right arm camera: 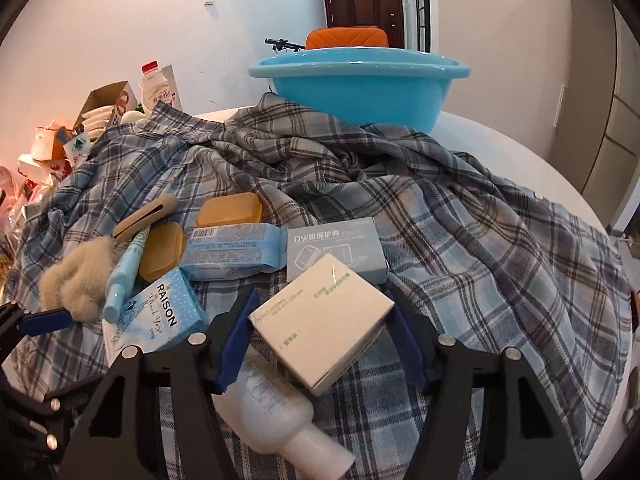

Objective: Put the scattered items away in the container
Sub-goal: 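Grasp the white cream box with the right tool while the left tool approaches the RAISON pack, then grasp the RAISON cigarette pack with the left tool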

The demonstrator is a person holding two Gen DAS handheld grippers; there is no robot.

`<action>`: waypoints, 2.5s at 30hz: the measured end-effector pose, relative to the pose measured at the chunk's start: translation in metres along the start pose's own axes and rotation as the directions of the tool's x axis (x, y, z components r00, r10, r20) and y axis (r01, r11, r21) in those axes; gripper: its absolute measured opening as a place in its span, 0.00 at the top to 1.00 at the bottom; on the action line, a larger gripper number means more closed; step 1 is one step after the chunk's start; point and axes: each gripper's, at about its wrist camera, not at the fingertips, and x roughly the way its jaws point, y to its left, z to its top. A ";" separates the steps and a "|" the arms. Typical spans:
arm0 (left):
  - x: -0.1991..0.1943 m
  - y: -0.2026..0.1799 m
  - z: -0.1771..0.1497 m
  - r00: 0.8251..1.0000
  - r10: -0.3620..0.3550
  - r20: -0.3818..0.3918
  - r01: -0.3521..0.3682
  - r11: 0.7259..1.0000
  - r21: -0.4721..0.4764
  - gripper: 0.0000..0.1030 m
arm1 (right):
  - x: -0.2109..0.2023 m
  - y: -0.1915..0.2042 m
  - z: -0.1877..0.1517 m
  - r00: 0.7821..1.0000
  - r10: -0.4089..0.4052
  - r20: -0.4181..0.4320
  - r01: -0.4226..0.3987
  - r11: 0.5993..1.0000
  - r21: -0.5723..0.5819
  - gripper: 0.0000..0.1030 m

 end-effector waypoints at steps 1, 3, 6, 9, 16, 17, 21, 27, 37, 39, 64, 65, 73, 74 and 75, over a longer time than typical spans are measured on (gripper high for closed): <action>0.000 0.002 0.000 1.000 0.000 0.000 0.000 1.000 -0.005 0.13 | -0.003 -0.001 -0.001 1.000 -0.001 0.004 0.001 1.000 0.002 0.39; -0.001 0.003 0.001 1.000 0.004 0.001 -0.004 1.000 -0.013 0.13 | -0.008 -0.002 -0.003 1.000 0.002 0.012 -0.002 1.000 0.008 0.39; -0.001 0.003 0.002 1.000 0.006 0.002 -0.006 1.000 -0.015 0.13 | -0.015 -0.004 -0.005 1.000 0.015 0.017 -0.016 1.000 0.016 0.39; 0.002 -0.003 0.004 1.000 -0.006 -0.009 0.006 1.000 0.013 0.13 | -0.021 -0.005 -0.006 1.000 0.016 0.027 -0.016 1.000 0.015 0.39; 0.014 -0.024 0.008 0.992 -0.119 -0.048 0.122 0.990 0.066 0.13 | -0.028 -0.011 -0.009 0.999 0.024 0.027 -0.024 0.999 0.023 0.39; 0.018 -0.025 0.009 0.991 -0.121 -0.058 0.125 0.990 0.070 0.13 | -0.029 -0.011 -0.010 0.999 0.026 0.024 -0.026 1.000 0.014 0.39; 0.030 -0.012 0.016 0.987 -0.141 -0.076 0.144 0.989 0.028 0.13 | -0.035 -0.010 -0.010 0.999 0.034 0.034 -0.034 0.999 0.007 0.39; 0.041 -0.006 0.024 0.979 -0.182 -0.093 0.185 0.982 0.027 0.13 | -0.038 -0.012 -0.008 0.998 0.051 0.042 -0.052 0.999 0.014 0.39; 0.042 -0.032 0.030 0.983 -0.166 -0.084 0.172 0.983 0.069 0.13 | -0.039 -0.021 -0.010 0.998 0.052 0.041 -0.054 0.998 0.041 0.39; 0.043 -0.036 0.029 0.985 -0.150 -0.090 0.158 0.984 0.084 0.31 | -0.038 -0.023 -0.011 0.998 0.054 0.038 -0.056 0.997 0.050 0.39; -0.006 -0.045 0.039 0.997 -0.061 0.039 0.056 0.992 0.114 0.41 | -0.050 -0.012 -0.009 0.997 0.055 0.054 -0.055 0.998 0.010 0.39; -0.007 -0.044 0.039 0.997 -0.059 0.040 0.054 0.993 0.106 0.41 | -0.051 -0.012 -0.009 0.997 0.054 0.056 -0.055 0.998 0.008 0.39; -0.007 -0.044 0.040 0.998 -0.049 0.035 0.046 0.994 0.101 0.41 | -0.058 -0.012 -0.006 0.997 0.043 0.070 -0.043 0.999 0.005 0.39; -0.007 -0.045 0.041 0.998 -0.049 0.035 0.045 0.994 0.103 0.41 | -0.058 -0.012 -0.005 0.997 0.040 0.071 -0.041 0.999 0.003 0.39; -0.008 -0.046 0.041 0.998 -0.048 0.035 0.044 0.993 0.106 0.41 | -0.059 -0.013 -0.004 0.997 0.038 0.070 -0.038 0.999 -0.001 0.39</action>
